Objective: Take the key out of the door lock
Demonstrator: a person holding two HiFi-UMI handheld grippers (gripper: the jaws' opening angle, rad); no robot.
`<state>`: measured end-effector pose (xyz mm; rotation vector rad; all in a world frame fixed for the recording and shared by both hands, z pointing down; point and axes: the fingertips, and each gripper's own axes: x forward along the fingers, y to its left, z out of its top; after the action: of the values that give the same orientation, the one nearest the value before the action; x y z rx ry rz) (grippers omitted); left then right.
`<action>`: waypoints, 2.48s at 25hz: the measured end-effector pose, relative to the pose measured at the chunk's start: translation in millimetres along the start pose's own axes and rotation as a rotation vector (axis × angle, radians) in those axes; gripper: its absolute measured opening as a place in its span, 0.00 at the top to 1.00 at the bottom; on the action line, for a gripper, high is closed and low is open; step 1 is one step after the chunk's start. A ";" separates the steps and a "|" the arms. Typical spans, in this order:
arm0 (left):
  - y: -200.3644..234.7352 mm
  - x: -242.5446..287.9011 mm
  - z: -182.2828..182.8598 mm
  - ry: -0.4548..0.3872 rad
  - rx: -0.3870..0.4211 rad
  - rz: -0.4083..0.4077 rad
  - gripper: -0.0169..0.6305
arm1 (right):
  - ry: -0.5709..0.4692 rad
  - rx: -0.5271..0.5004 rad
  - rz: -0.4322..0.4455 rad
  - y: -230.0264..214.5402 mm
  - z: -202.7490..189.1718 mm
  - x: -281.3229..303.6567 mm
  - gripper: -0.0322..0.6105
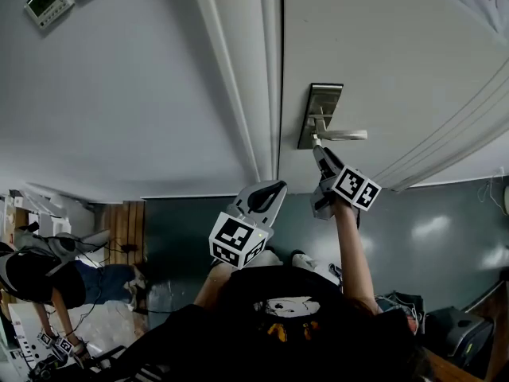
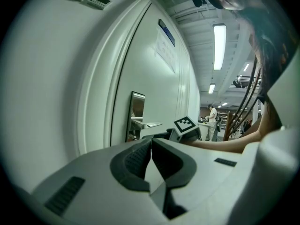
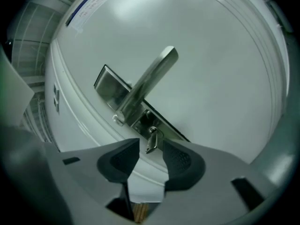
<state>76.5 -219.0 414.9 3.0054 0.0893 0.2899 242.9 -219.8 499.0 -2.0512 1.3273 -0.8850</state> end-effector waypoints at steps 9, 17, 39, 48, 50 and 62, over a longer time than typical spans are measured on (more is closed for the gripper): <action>18.0 -8.8 2.0 -0.002 0.002 0.009 0.95 | -0.037 0.187 0.020 -5.9 -0.4 24.1 0.80; 28.8 -14.9 1.6 -0.006 0.001 0.020 0.95 | -0.113 0.404 0.108 -5.9 0.3 28.8 0.89; 47.5 -36.9 -10.8 0.001 -0.011 -0.022 0.95 | -0.209 0.621 0.083 -14.5 -3.7 22.3 0.92; 60.3 -52.2 -23.0 0.009 -0.025 0.010 0.95 | -0.218 0.661 0.069 -10.0 -2.4 20.0 0.92; 61.1 -56.5 -25.9 0.013 -0.031 0.021 0.95 | -0.216 0.672 0.052 -8.5 -7.3 13.1 0.92; 15.3 -54.6 -26.9 0.018 -0.028 0.021 0.95 | -0.160 0.576 0.117 -0.4 -32.4 -52.4 0.92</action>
<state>18.5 -235.0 432.8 2.9784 0.0556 0.3174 202.7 -173.9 507.8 -1.5448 0.9525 -0.9014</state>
